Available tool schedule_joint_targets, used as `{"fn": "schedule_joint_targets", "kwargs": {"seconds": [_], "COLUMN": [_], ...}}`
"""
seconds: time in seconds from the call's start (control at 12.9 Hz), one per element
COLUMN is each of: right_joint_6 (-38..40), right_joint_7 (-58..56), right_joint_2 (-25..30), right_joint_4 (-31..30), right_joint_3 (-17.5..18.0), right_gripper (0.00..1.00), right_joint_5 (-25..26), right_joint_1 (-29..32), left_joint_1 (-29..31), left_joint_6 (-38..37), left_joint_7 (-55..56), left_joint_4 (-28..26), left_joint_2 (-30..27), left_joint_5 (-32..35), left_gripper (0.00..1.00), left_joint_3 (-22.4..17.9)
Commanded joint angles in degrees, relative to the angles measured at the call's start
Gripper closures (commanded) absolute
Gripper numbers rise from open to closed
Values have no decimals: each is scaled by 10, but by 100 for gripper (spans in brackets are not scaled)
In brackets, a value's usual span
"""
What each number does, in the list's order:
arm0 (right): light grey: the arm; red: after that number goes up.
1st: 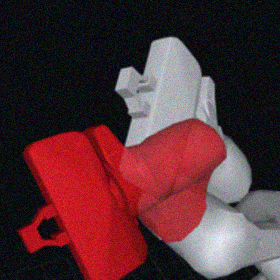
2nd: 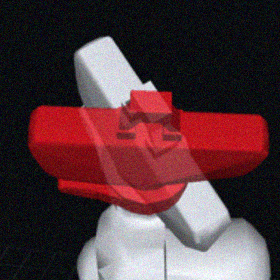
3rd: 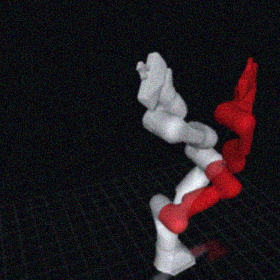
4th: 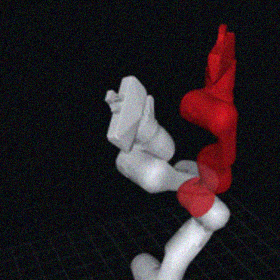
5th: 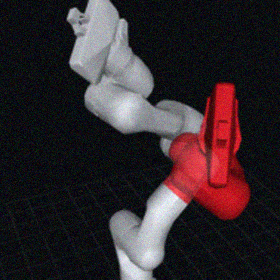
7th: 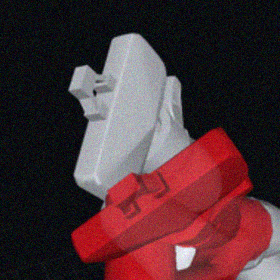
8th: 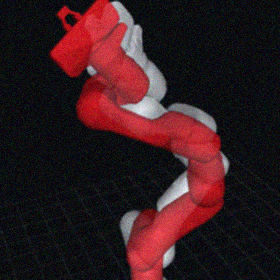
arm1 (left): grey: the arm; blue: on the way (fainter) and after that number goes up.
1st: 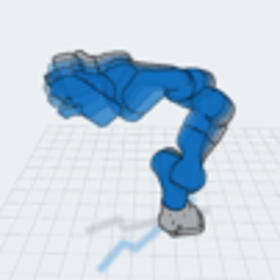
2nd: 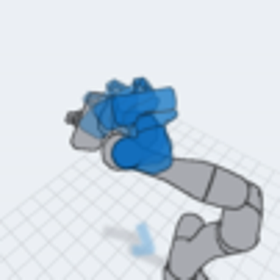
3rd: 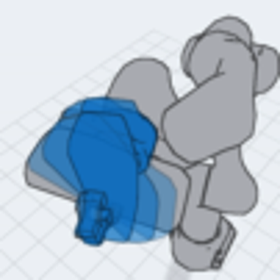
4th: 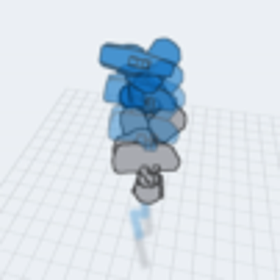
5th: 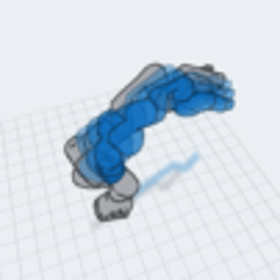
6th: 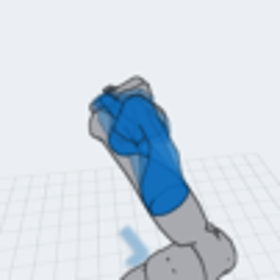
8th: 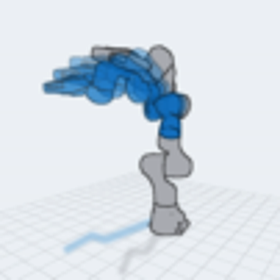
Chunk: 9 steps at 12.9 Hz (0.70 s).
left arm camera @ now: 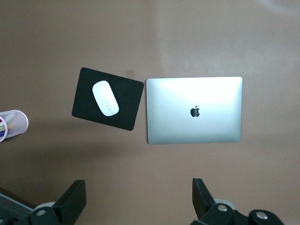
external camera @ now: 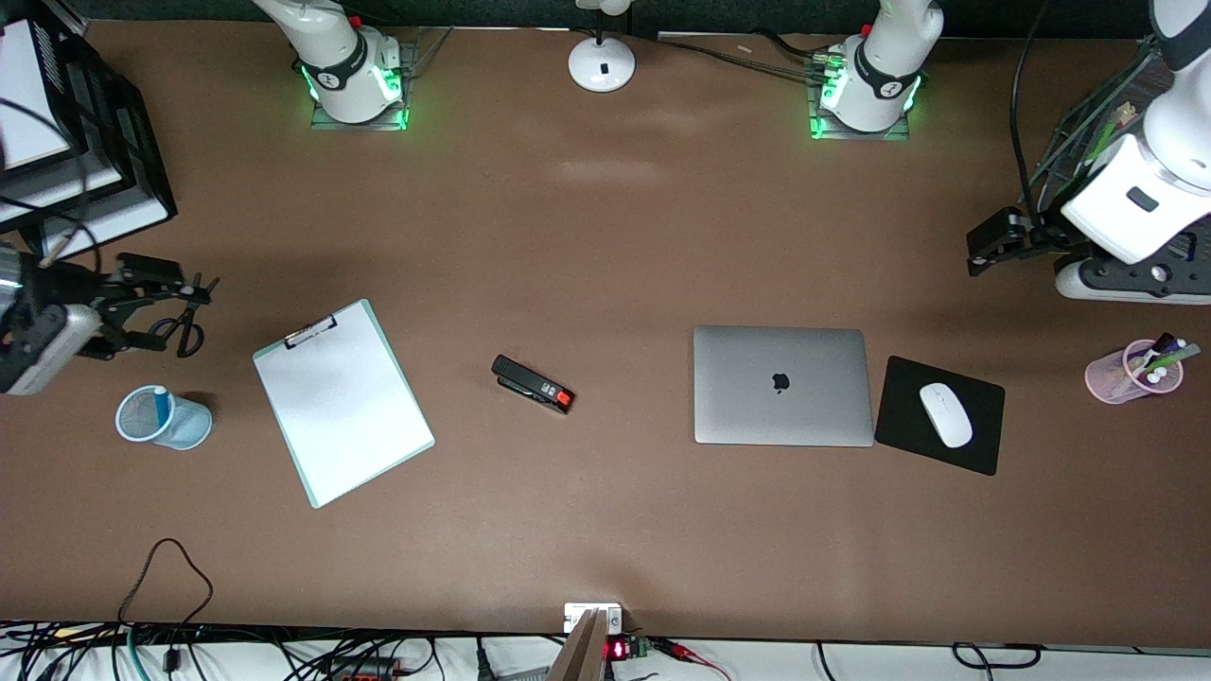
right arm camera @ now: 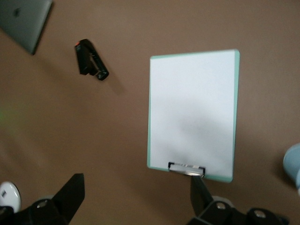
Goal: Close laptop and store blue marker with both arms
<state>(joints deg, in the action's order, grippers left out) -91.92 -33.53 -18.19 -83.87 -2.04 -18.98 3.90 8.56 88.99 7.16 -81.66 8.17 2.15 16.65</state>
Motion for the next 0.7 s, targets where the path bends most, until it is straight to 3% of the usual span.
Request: {"fn": "schedule_joint_targets", "kwargs": {"seconds": [0.0, 0.16, 0.31, 0.39, 0.62], "right_joint_6": [-5, 4, 31, 41, 52], "right_joint_7": [211, 325, 349, 343, 347], "right_joint_2": [29, 45, 68, 78, 104], "right_joint_4": [-19, -19, -17, -16, -12], "right_joint_3": [-3, -3, -3, -4, -4], "right_gripper": [0, 0, 0, 0, 0], "right_joint_5": [54, 116, 177, 190, 201], "right_joint_1": [-41, -74, -86, -82, -30], "left_joint_1": [40, 56, 58, 58, 59], "left_joint_6": [0, 9, 15, 17, 87], "left_joint_7": [-14, -16, -25, -28, -29], "left_joint_4": [-10, -21, -33, -46, -152], "left_joint_2": [-3, -3, -10, -26, -98], "left_joint_5": [-1, -10, -9, -8, -11], "left_gripper": [0, 0, 0, 0, 0], "left_joint_3": [3, 6, 6, 7, 8]}}
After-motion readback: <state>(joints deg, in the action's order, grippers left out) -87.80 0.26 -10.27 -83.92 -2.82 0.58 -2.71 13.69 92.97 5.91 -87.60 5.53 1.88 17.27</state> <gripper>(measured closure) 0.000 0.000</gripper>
